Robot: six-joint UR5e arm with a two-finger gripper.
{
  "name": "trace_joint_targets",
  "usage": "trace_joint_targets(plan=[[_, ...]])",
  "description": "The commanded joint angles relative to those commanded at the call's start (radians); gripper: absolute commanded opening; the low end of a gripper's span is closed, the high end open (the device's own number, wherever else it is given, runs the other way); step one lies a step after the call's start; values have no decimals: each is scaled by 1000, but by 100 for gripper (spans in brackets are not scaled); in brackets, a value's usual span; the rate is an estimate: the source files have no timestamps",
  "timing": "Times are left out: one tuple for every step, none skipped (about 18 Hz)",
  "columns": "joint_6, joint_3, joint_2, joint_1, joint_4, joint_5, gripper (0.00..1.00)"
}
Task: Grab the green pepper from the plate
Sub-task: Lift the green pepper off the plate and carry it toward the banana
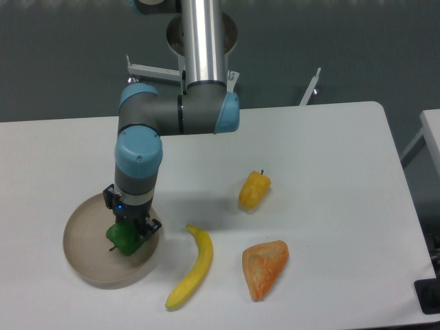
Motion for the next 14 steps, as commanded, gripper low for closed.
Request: trace_joint_targets(plan=[[26,0,11,20,0,11,36],[52,1,14,38,0,12,36],[75,9,19,57,0,12,36],[97,14,20,74,2,14,36],[117,20,19,91,2,17,36],[138,26,16,110,2,20,36],[156,34,12,130,2,20,36],[178,40,12,150,2,20,36],[204,41,12,172,3,22,36],[232,43,12,187,3,31,36],[261,43,15,198,3,55,36],[290,43,19,212,2,84,36],[313,47,19,224,2,106,36],[328,57,14,229,0,118,36]])
